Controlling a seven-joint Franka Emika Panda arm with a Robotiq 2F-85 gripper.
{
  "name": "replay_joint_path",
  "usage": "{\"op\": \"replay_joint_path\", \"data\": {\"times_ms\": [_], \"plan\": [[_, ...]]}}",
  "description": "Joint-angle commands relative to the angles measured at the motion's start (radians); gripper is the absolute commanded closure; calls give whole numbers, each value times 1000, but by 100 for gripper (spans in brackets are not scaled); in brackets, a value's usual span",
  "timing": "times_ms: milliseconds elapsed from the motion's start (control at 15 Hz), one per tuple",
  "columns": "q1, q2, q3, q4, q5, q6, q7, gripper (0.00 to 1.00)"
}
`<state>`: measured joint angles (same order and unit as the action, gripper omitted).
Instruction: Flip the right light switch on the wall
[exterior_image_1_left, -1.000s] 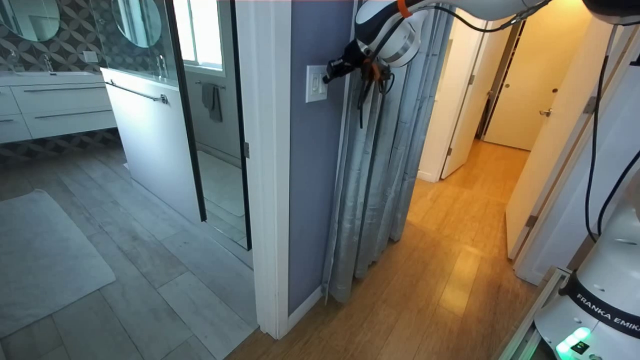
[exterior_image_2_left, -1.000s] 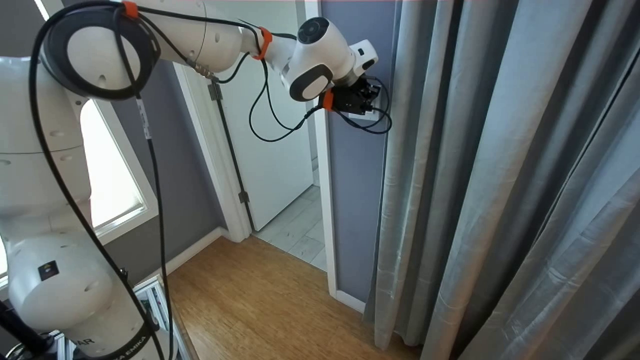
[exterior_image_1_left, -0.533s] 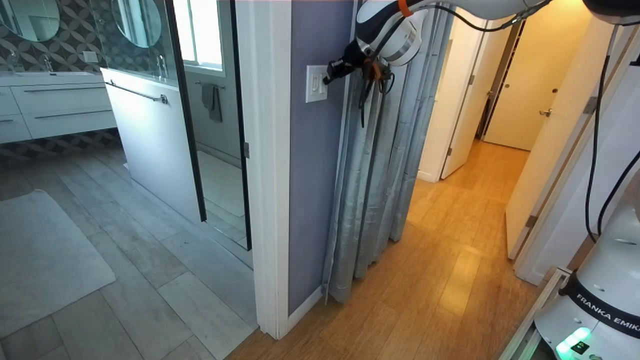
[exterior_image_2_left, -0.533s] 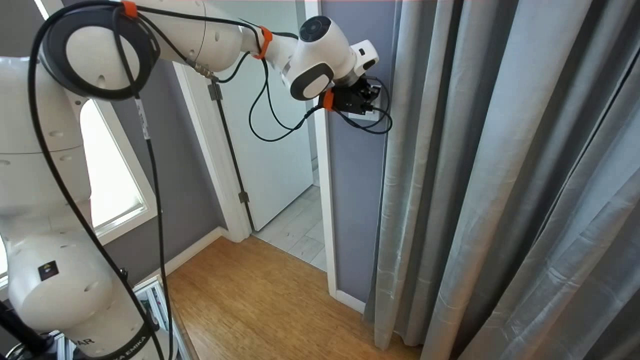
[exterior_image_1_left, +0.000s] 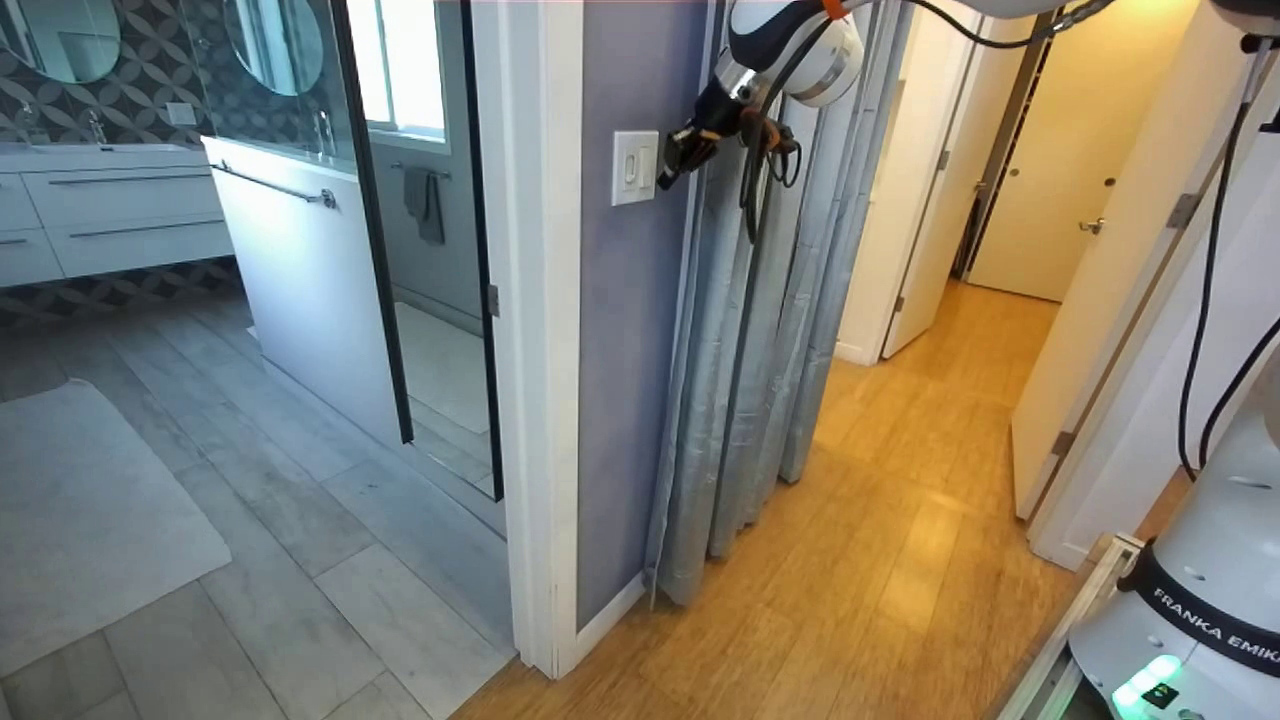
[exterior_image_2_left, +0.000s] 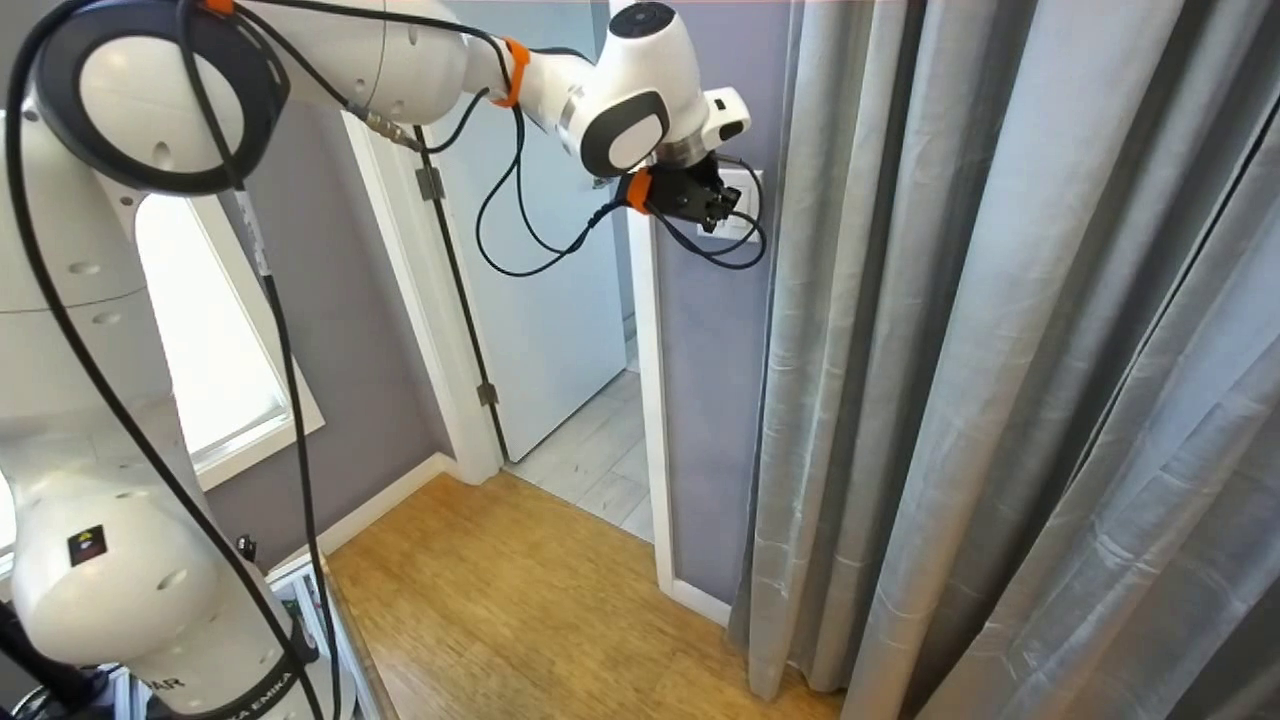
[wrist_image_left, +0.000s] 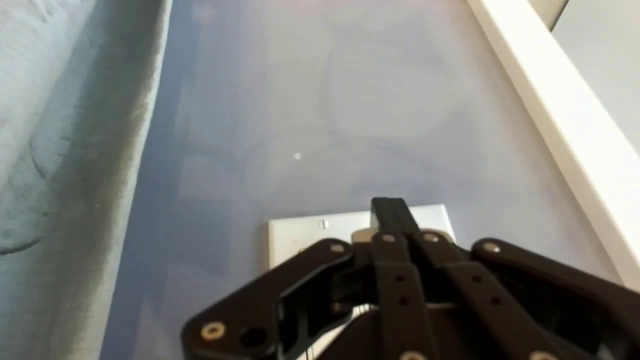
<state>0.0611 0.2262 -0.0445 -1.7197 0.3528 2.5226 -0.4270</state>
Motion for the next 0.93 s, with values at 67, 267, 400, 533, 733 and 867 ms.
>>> {"op": "replay_joint_path", "data": {"times_ms": [67,267,400,533,733,867], "plan": [[-18,-120,24,-75,-201,-96,132,100],[-14,-234,35,-185,-272,-112,178,68],[-18,-314,45,-261,-253,-127,152,54],[-20,-406,43,-346,-280,-128,182,40],[-44,-539,33,-459,-344,-141,238,19],[-68,-622,16,-518,-359,-158,260,5]]}}
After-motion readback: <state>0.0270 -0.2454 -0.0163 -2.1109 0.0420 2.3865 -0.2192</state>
